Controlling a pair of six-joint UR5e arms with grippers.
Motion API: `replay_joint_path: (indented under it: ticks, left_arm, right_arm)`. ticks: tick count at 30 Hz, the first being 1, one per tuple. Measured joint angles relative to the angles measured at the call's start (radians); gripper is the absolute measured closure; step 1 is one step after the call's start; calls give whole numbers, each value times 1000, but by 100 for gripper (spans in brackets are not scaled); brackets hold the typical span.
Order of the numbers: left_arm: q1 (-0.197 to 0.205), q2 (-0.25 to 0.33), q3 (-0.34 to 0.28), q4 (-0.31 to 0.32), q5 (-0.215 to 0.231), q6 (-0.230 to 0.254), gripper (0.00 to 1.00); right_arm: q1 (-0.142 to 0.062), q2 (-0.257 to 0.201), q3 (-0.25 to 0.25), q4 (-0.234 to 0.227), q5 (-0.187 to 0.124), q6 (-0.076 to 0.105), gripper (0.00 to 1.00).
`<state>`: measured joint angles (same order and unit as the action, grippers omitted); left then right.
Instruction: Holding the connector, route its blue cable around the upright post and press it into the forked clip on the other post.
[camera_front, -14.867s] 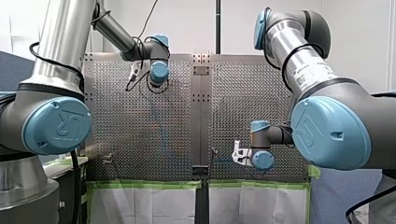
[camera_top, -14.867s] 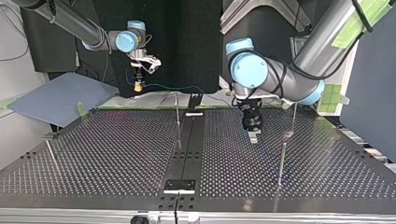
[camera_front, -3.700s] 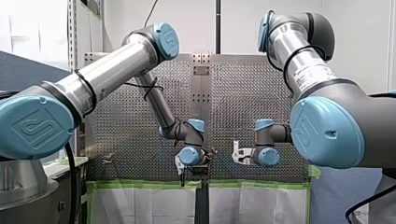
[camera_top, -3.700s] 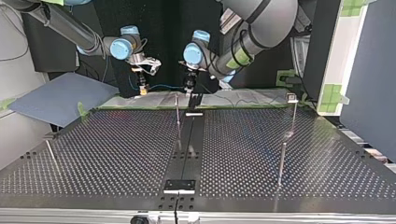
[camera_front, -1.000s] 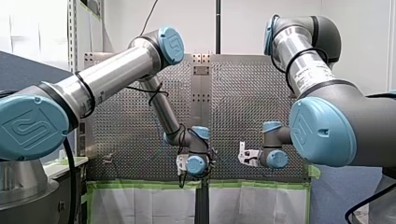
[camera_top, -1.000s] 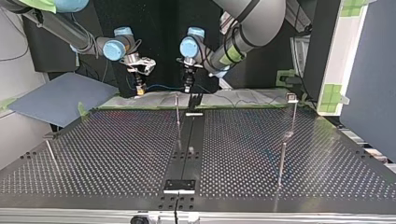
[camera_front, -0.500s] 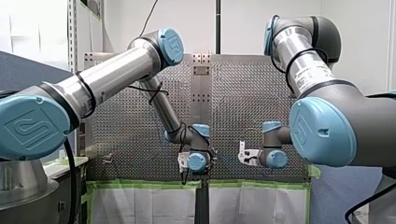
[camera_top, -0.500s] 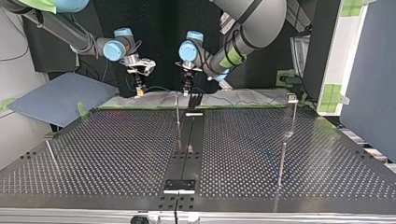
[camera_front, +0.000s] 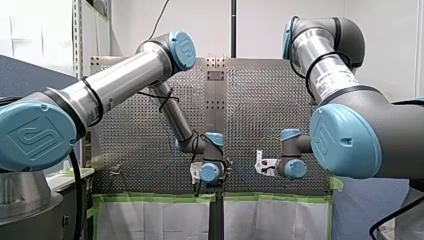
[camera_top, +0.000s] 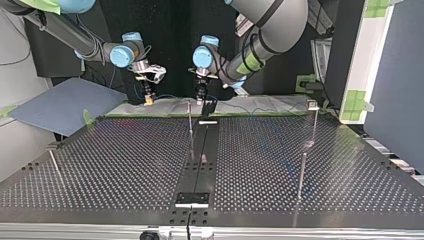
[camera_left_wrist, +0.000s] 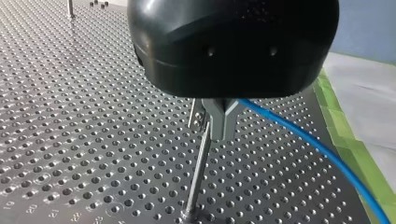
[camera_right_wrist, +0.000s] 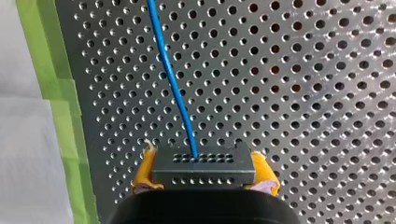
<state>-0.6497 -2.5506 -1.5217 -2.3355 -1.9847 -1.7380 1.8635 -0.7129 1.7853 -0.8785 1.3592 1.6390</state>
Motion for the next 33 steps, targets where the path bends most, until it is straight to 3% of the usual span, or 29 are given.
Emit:
replay_joint_path:
  ticks: [33]
  left_arm:
    - [14,-33,50,-52,7,-21,100]
  right_arm:
    - [-2,0,-15,10,22,0,100]
